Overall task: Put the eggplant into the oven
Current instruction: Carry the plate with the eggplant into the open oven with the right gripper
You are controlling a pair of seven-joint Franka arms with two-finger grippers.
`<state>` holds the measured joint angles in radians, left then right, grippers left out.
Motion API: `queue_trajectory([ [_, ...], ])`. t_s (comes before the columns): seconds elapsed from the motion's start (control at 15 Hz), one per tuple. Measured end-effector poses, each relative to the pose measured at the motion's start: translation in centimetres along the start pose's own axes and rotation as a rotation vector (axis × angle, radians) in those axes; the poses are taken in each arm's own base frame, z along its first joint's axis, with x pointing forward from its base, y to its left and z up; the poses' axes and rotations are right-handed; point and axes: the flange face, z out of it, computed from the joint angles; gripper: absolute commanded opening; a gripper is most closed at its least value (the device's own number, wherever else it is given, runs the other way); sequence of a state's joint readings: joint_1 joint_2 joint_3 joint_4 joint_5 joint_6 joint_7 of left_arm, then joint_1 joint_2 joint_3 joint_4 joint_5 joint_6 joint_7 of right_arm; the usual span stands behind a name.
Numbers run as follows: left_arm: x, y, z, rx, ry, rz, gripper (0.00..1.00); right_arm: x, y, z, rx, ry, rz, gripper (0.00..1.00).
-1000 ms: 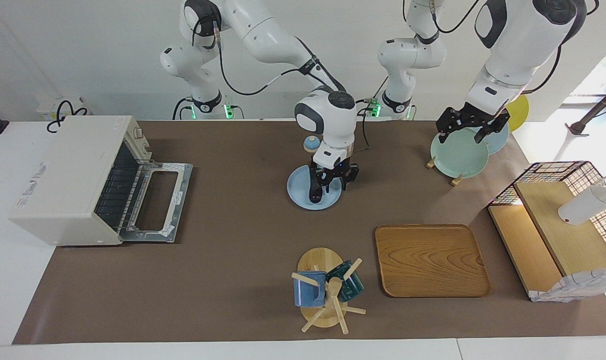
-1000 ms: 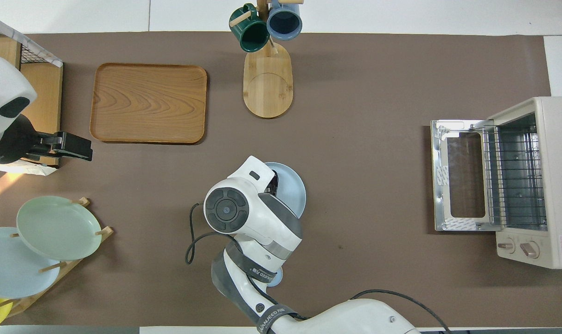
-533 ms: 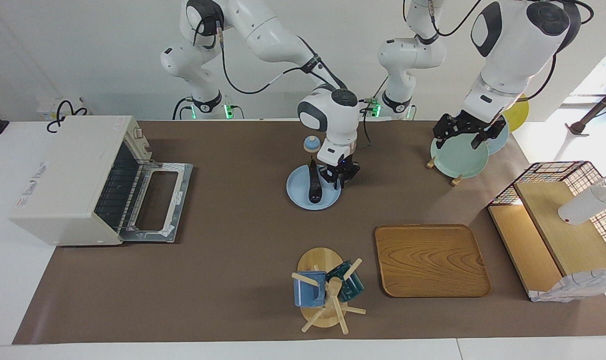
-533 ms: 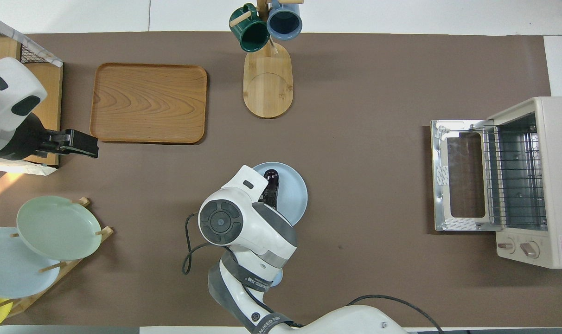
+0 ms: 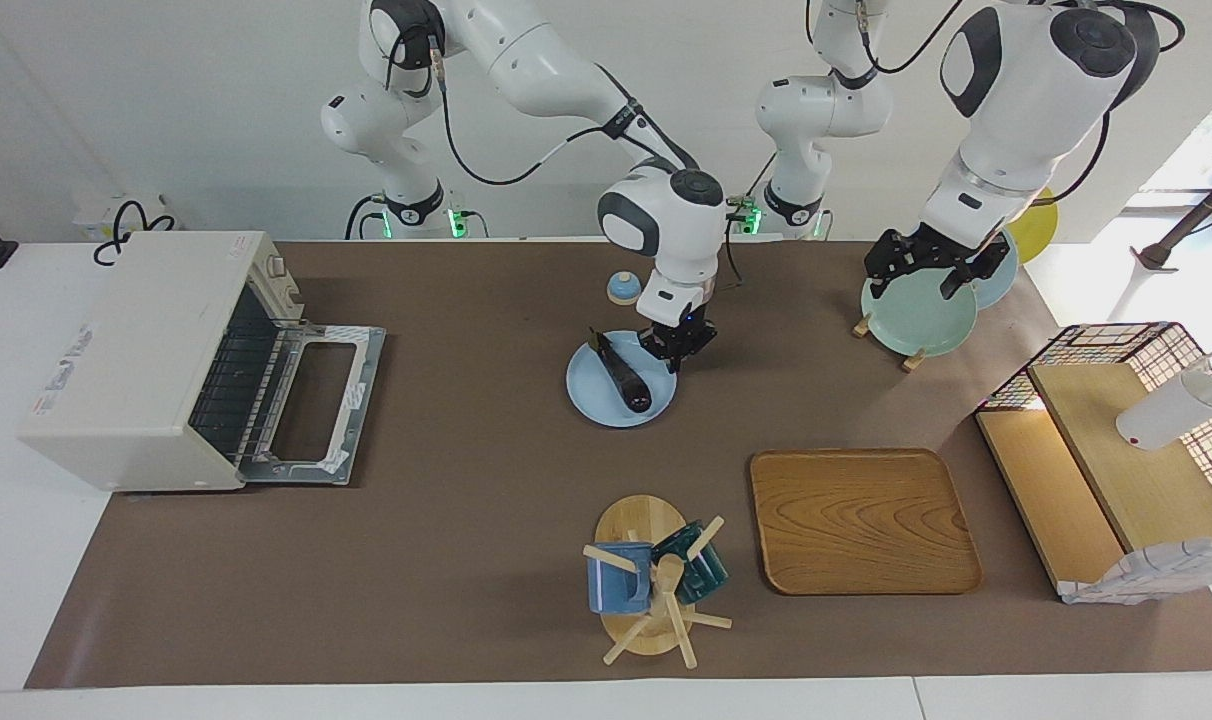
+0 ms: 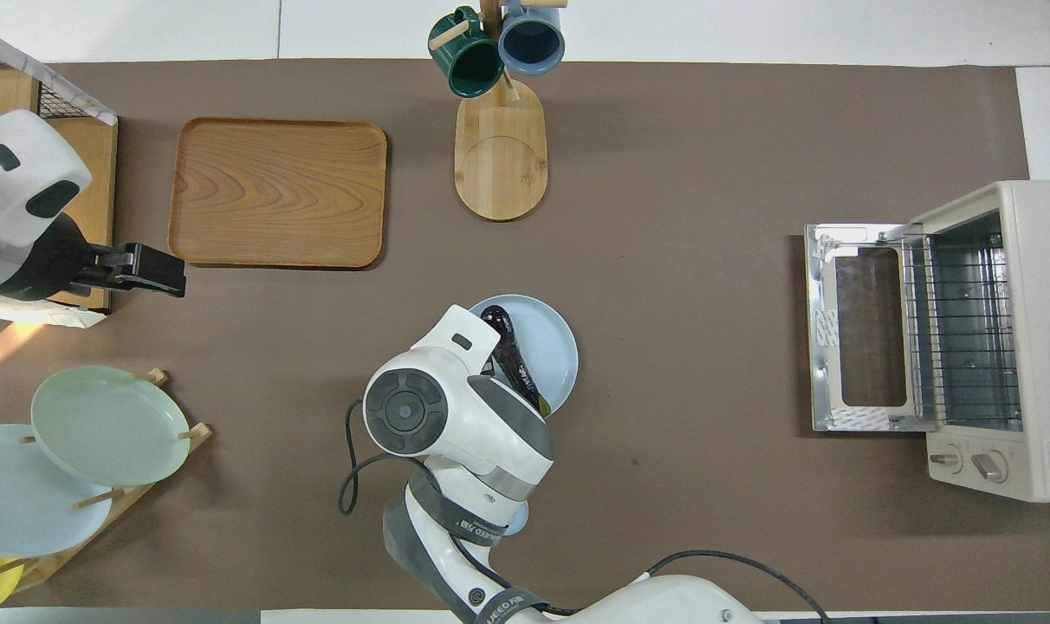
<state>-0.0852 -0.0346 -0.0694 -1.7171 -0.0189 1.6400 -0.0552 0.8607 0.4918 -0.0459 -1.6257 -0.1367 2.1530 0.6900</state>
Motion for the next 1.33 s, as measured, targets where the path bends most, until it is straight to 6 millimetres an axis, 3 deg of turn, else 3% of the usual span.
queue_trajectory([
  [0.13,0.0,0.0,0.0,0.0,0.0,0.0,1.0,2.2,2.3,-3.2,-0.097,-0.007,-0.01,0.0],
  [0.27,0.0,0.0,0.0,0.0,0.0,0.001,1.0,4.3,6.6,-5.3,-0.162,-0.005,0.014,0.0],
  [0.53,0.0,0.1,0.3,0.0,-0.006,0.001,1.0,6.5,18.8,-6.4,-0.211,-0.078,0.056,0.0],
  [0.73,0.0,0.1,0.4,0.0,-0.008,0.0,1.0,4.8,29.6,-5.9,-0.259,-0.144,0.079,0.0],
  [0.87,0.0,0.1,0.4,0.0,-0.007,0.0,1.0,3.4,35.3,-4.6,-0.287,-0.161,0.083,0.0],
  [1.0,0.0,0.1,0.4,0.0,-0.008,0.0,1.0,2.4,39.7,-3.2,-0.295,-0.186,0.093,0.0],
  [1.33,-0.1,0.1,0.3,0.0,-0.007,0.0,1.0,-0.7,47.8,-1.9,-0.269,-0.224,0.094,0.0],
])
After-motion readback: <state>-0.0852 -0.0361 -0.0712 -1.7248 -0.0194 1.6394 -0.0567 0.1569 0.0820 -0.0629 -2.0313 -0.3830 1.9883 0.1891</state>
